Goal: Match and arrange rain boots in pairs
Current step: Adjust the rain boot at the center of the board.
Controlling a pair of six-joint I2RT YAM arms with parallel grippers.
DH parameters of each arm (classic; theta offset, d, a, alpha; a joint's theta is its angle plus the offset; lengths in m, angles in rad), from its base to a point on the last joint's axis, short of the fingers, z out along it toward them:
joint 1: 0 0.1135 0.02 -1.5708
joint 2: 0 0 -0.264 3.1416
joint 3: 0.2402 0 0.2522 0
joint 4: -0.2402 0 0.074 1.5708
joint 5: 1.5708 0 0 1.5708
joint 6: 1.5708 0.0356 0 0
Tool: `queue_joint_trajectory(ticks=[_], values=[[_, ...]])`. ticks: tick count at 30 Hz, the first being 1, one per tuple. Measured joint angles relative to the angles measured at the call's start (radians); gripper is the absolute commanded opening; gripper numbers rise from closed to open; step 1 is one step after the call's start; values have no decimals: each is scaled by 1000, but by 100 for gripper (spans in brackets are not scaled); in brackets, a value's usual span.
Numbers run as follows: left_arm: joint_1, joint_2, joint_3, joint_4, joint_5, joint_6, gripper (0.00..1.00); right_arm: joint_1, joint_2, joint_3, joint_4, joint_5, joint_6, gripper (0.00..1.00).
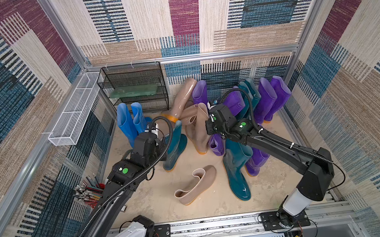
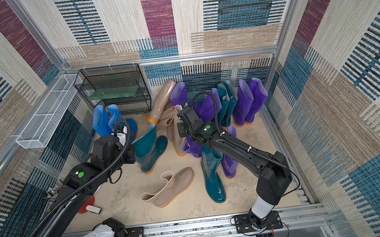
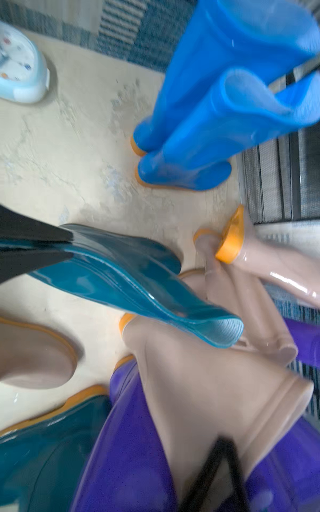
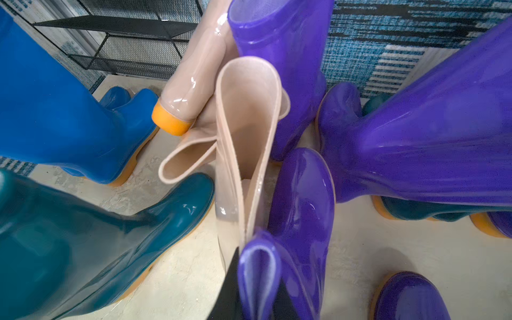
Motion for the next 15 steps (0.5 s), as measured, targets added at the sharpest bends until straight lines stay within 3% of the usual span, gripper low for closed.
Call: queue_joint_trajectory(ticks=[8,15], values=[[34,-88,-21,-123,-211,-82,0,-9,-28,-12,-22,2,0,1],[107,-172,-58,-245,-275,-158,0,-13,-63,-24,-64,17,-5,2]])
